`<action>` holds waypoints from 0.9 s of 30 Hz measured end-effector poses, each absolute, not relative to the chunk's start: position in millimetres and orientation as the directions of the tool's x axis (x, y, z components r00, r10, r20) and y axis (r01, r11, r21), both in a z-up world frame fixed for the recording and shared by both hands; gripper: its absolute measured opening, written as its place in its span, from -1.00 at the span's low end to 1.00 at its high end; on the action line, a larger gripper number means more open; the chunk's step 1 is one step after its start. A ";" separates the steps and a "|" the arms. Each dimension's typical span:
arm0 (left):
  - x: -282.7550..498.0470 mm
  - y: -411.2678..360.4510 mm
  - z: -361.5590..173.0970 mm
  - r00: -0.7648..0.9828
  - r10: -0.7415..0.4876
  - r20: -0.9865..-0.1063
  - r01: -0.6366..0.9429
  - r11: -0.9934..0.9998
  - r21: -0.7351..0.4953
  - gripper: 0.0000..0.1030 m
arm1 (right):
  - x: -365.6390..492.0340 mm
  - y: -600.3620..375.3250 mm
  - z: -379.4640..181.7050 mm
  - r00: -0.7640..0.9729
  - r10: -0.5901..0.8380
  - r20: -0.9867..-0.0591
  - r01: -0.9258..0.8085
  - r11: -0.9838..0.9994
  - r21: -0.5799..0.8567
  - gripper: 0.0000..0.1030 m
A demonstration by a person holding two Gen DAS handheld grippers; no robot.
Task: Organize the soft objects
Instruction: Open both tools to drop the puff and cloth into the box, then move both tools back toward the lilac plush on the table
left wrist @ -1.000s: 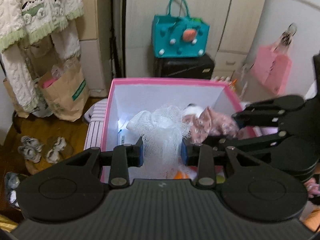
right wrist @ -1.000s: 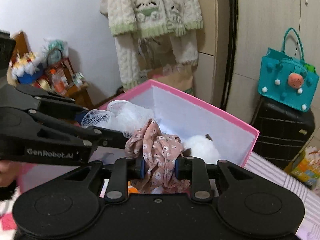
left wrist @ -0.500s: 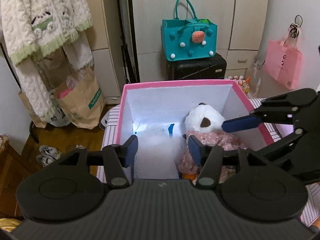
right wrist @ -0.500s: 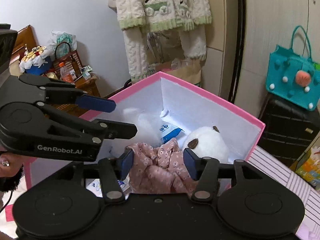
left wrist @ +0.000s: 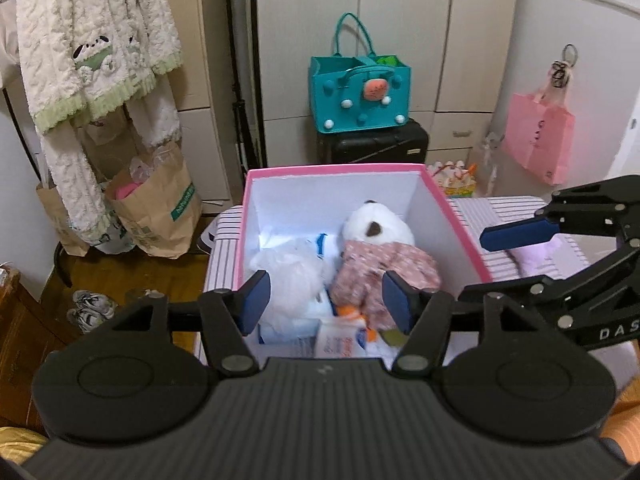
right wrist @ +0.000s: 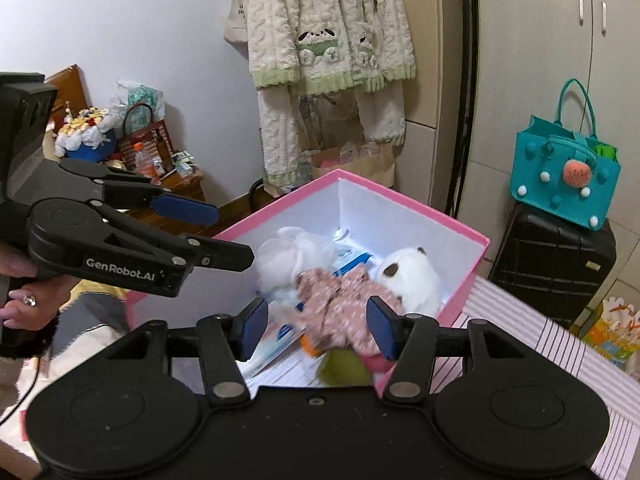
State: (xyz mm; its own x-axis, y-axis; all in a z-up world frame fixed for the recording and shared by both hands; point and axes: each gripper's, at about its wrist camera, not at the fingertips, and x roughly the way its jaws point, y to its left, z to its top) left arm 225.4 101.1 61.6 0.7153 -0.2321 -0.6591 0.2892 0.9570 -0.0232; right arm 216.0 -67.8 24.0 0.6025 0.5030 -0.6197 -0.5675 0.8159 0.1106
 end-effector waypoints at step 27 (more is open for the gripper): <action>73.8 49.2 106.7 0.604 -0.444 -0.662 0.585 0.811 -0.010 0.47 | 54.7 -153.9 26.1 0.632 0.511 -0.582 -0.544 0.828 0.135 0.24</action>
State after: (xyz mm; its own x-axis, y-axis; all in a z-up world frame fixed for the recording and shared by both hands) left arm 73.8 49.2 106.7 0.6044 -0.4439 -0.6616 0.5847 0.8112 -0.0101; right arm 54.7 -153.9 26.1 0.6325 0.5109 -0.5822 -0.5443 0.8279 0.1353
